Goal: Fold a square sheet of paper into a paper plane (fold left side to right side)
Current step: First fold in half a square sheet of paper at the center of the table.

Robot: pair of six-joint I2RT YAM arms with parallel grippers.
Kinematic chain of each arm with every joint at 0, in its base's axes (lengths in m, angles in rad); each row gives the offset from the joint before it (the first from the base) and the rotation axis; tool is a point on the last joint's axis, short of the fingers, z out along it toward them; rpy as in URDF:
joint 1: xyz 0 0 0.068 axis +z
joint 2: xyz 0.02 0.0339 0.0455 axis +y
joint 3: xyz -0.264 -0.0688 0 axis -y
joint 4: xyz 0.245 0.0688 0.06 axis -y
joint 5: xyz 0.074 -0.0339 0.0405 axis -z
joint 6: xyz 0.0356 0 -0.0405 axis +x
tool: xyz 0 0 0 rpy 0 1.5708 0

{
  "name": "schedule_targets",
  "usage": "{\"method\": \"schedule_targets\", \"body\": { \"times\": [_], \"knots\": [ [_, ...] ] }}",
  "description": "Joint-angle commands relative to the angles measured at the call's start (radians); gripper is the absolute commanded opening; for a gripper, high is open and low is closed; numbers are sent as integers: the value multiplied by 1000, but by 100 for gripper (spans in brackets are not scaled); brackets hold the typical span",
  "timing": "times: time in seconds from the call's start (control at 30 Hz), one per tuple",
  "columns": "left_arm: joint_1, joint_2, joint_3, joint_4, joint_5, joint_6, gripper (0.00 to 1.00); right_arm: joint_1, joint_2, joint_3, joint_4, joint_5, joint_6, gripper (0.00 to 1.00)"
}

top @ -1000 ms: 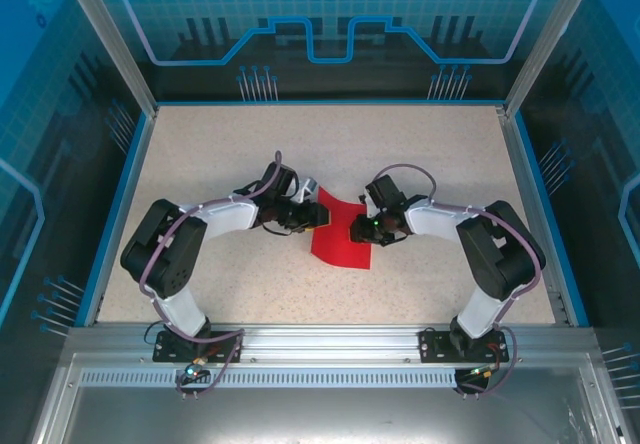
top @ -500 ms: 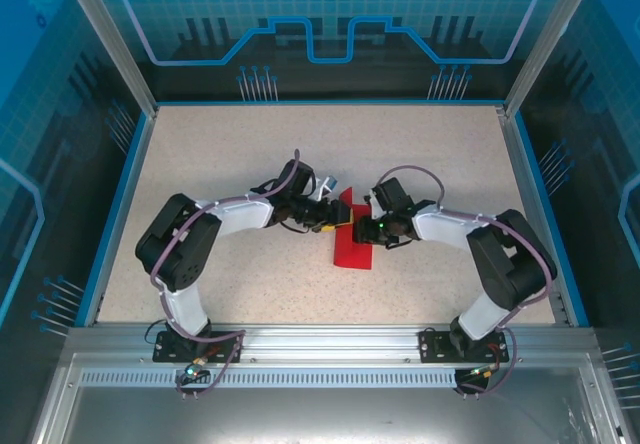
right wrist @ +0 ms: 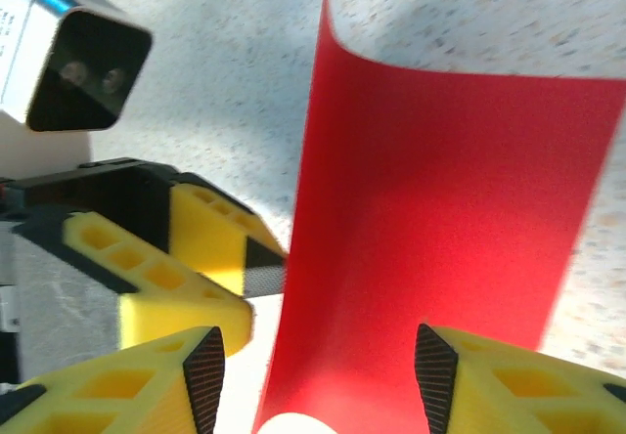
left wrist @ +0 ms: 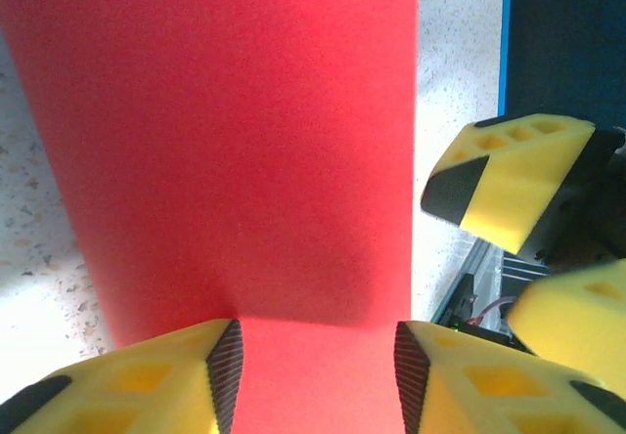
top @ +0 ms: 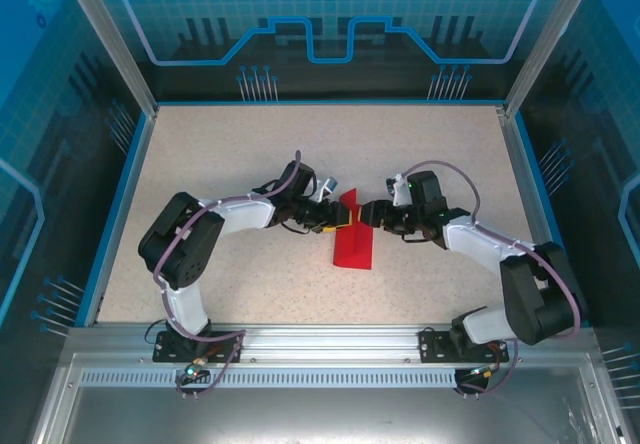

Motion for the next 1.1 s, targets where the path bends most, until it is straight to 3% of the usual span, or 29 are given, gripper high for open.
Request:
{"method": "schedule_targets", "body": {
  "times": [0.0,0.27,0.5,0.77,1.07],
  "knots": [
    [-5,22,26,0,5,-3,42,2,47,1,123,-112,61,54],
    [-5,25,28,-6,0,2,36,15,107,22,68,-67,39,36],
    [-5,-11,19,-31,-26,26,40,16,123,45,-39,13,-29,0],
    [-5,-58,24,-169,-140,75,54,17,164,98,-179,165,-108,0],
    [-41,38,81,-183,-153,58,57,23,204,106,-202,198,-114,0]
  ]
}}
